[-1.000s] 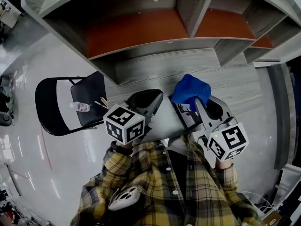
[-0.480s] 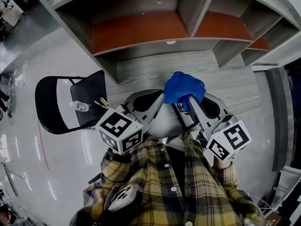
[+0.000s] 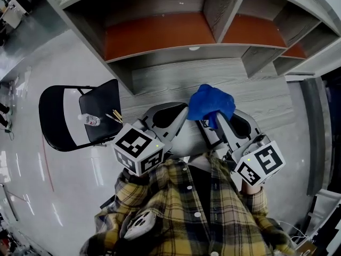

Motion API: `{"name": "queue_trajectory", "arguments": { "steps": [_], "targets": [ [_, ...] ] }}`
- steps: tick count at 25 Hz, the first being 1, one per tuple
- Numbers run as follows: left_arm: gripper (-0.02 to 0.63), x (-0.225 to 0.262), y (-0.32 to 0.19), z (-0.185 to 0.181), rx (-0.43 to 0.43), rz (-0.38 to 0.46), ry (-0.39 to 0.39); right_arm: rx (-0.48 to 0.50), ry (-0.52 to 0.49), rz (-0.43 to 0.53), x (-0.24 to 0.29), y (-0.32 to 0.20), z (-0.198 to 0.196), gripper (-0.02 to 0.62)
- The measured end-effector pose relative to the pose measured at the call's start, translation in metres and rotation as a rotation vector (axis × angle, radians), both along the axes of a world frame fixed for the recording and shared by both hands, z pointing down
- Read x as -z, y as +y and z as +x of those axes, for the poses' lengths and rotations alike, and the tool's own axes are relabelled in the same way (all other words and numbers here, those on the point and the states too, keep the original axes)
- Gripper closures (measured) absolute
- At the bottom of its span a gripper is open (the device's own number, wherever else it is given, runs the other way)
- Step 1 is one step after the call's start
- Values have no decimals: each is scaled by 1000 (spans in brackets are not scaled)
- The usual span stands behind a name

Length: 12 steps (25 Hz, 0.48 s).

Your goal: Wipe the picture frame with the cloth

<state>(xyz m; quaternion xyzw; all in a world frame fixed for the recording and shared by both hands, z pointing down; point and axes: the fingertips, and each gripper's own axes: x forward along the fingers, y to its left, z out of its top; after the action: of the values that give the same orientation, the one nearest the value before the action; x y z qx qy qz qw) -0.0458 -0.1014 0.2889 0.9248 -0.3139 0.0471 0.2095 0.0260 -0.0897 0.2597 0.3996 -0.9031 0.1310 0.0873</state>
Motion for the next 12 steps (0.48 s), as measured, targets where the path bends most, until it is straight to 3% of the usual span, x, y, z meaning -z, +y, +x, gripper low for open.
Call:
{"name": "queue_trajectory", "arguments": {
  "steps": [12],
  "targets": [
    [600,-3,1,4,0,5,-13,5,-2,-16,-8,1,0,548]
  ]
}}
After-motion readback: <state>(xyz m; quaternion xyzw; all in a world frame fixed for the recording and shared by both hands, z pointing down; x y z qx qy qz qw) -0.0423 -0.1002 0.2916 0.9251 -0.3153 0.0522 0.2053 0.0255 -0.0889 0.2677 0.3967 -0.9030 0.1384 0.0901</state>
